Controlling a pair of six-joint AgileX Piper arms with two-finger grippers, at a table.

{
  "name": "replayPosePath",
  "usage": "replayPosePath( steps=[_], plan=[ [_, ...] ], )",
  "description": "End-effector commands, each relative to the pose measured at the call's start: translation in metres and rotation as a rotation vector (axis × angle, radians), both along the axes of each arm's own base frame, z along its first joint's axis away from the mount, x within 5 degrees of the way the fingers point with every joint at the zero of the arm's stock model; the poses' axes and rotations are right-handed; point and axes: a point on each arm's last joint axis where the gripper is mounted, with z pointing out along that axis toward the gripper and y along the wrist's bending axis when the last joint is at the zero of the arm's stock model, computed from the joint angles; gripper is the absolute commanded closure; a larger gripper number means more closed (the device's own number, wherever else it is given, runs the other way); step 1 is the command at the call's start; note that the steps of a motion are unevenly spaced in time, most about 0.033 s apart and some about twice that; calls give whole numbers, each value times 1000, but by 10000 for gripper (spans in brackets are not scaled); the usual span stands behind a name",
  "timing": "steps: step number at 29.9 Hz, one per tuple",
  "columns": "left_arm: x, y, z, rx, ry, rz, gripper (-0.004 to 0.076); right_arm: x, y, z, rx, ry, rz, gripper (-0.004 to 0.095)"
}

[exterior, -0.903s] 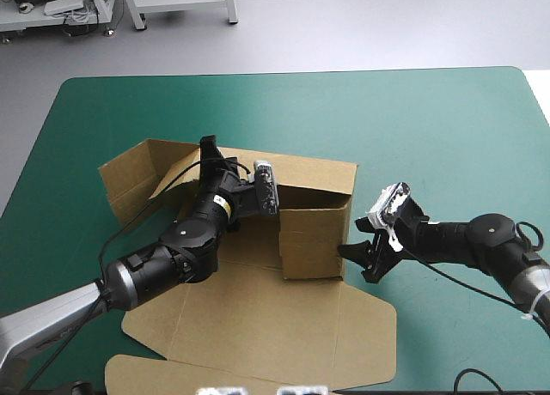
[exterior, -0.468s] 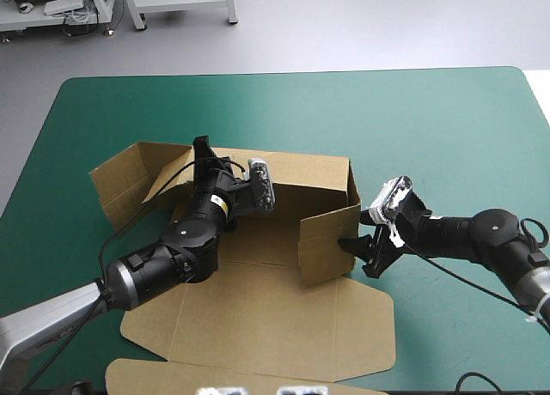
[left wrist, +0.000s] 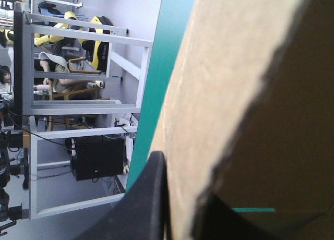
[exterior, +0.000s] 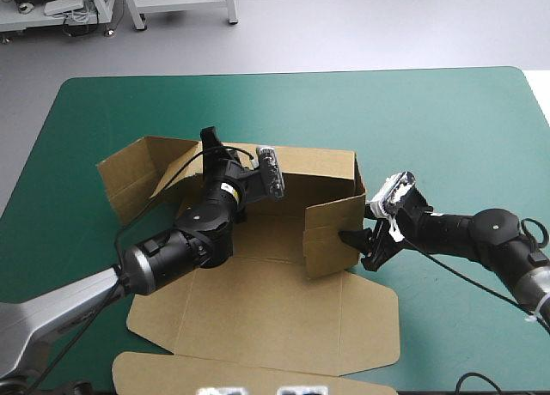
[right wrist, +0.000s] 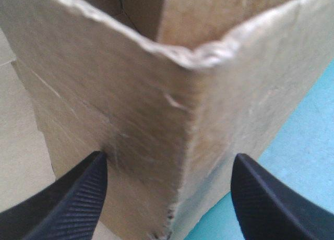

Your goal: Fold the box

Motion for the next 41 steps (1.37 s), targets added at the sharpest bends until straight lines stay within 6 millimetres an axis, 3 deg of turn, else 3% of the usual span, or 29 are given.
replayPosePath(
  steps=[1,5,13,18,23,26,31,34,41],
  plan=[
    [4,1,19,-9,-44,69,732,5,0,21,53,-72,-51,275],
    [11,-4,20,-37,10,168,732,10,-2,28,47,-109,-78,275],
    [12,-20,45,-147,-11,122,732,18,-1,34,60,-115,-90,275],
    [10,-23,49,-135,-4,102,732,22,14,26,48,-97,-72,275],
    [9,-20,45,-136,37,134,732,28,23,29,34,-144,-222,294],
    [7,-19,43,-130,62,146,732,27,26,29,43,-140,-234,416],
    [6,-16,41,-115,80,184,732,24,29,28,60,-111,-204,775],
    [6,-14,41,-107,87,203,732,24,28,28,55,-104,-206,925],
    [5,-17,38,-140,118,189,732,24,28,28,40,-105,-204,926]
  ],
)
